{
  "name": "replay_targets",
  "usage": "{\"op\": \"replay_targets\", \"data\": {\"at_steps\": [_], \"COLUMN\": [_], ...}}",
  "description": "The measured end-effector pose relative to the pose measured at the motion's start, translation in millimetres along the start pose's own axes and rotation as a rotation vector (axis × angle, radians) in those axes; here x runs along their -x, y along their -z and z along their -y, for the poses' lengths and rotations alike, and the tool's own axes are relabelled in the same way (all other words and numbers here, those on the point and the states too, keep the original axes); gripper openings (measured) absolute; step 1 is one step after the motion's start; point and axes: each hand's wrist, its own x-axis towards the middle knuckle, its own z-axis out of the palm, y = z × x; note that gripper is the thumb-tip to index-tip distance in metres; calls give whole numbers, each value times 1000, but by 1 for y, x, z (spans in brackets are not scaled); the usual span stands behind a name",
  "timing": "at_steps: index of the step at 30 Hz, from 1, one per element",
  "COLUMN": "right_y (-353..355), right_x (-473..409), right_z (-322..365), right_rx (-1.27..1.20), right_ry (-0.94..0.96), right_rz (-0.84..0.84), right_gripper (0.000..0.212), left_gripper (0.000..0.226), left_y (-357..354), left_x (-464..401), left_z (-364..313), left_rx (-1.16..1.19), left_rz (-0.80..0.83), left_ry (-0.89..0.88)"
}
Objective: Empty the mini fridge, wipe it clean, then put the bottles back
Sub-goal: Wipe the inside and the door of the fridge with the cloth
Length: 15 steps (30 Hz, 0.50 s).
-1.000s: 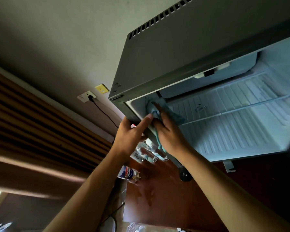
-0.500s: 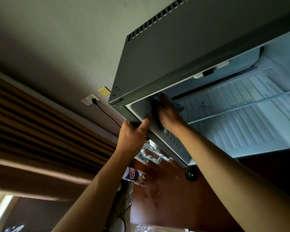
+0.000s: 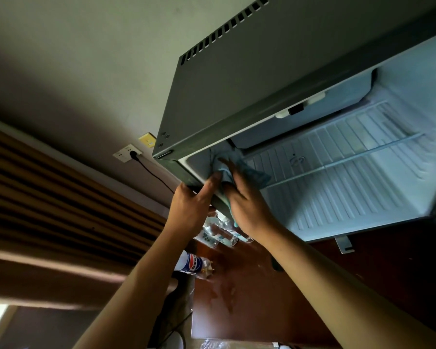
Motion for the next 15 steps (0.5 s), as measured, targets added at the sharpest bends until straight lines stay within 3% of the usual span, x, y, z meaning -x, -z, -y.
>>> {"op": "replay_targets", "data": {"at_steps": [4, 8, 15], "right_y": [2, 8, 1], "right_x": [-23, -47, -29], "right_z": [-2, 2, -2], "right_rx": [35, -66, 93], "right_ry": [5, 31, -48], "right_rz": [-1, -36, -64], "right_gripper": [46, 29, 45], "left_gripper": [18, 21, 24], "left_y": [-1, -3, -6], "left_x": [0, 0, 3], "left_z": [1, 0, 0], "left_rx": [-15, -24, 22], "left_rz": [-20, -45, -77], "left_ry": [-10, -5, 24]}}
